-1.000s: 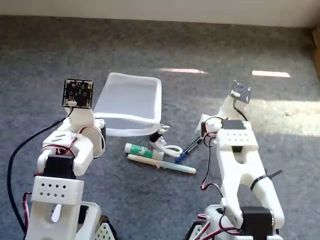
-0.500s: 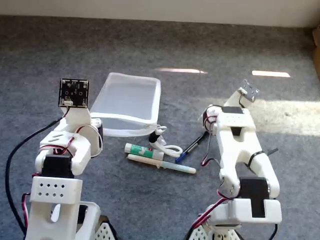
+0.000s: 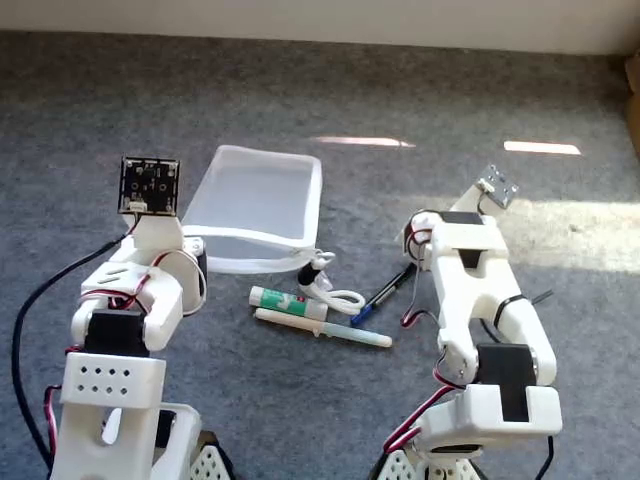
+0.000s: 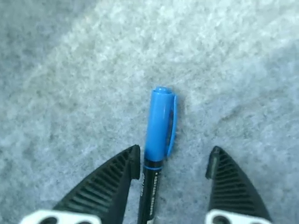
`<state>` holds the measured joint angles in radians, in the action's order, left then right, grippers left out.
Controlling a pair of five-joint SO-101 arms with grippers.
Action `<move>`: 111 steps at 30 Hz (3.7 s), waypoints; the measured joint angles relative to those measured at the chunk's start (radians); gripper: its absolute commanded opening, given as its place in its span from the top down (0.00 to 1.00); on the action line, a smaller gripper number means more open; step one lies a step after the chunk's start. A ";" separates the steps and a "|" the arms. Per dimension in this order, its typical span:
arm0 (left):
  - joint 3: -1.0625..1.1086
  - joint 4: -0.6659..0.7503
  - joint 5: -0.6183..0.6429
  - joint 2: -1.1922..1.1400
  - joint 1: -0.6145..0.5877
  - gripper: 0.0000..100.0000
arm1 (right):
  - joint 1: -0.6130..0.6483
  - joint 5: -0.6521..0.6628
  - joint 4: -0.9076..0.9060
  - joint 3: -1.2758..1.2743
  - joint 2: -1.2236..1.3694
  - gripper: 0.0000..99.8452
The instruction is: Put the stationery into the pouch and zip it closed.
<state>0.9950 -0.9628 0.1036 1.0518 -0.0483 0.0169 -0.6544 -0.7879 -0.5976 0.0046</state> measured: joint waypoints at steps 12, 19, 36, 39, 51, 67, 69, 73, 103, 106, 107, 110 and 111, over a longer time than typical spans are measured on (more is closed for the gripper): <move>-0.041 -0.081 0.000 0.000 0.043 0.99 | -0.002 0.028 0.000 0.000 0.000 1.00; -0.126 -0.101 0.026 -0.002 0.014 0.99 | -0.005 0.110 0.002 0.008 0.000 1.00; -0.180 -0.147 0.028 -0.002 0.014 0.99 | 0.000 0.163 0.097 -0.114 -0.218 0.84; -0.180 -0.147 0.028 -0.002 0.014 0.99 | -0.003 0.164 0.097 -0.104 -0.164 0.82; -0.180 -0.147 0.028 -0.002 0.014 0.99 | -0.003 0.164 -0.015 0.138 0.100 0.82; -0.175 -0.147 0.028 -0.002 0.014 0.99 | 0.035 0.092 -0.109 0.250 0.219 0.99; -0.175 -0.147 0.028 -0.002 0.014 0.99 | 0.034 0.092 -0.109 0.250 0.222 0.99; -0.175 -0.147 0.028 -0.002 0.014 0.99 | 0.028 0.089 -0.110 0.250 0.213 0.99; -0.488 -0.338 0.015 -0.011 0.012 0.99 | 0.224 0.127 -0.382 0.249 -0.632 0.99; -0.491 -0.338 0.015 -0.017 0.012 0.99 | 0.226 0.133 -0.382 0.247 -0.692 0.99; -0.491 -0.338 0.015 -0.031 0.012 0.99 | 0.227 0.152 -0.382 0.247 -0.718 0.99; -0.491 -0.338 0.015 -0.107 0.011 0.99 | 0.227 0.213 -0.382 0.247 -0.799 0.99; -0.491 -0.338 0.015 -0.140 0.011 0.99 | 0.227 0.229 -0.382 0.247 -0.827 0.99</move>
<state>0.5040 -1.3004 0.1189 0.9122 -0.0376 0.2440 -0.4258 -1.1699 -0.3506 -0.8224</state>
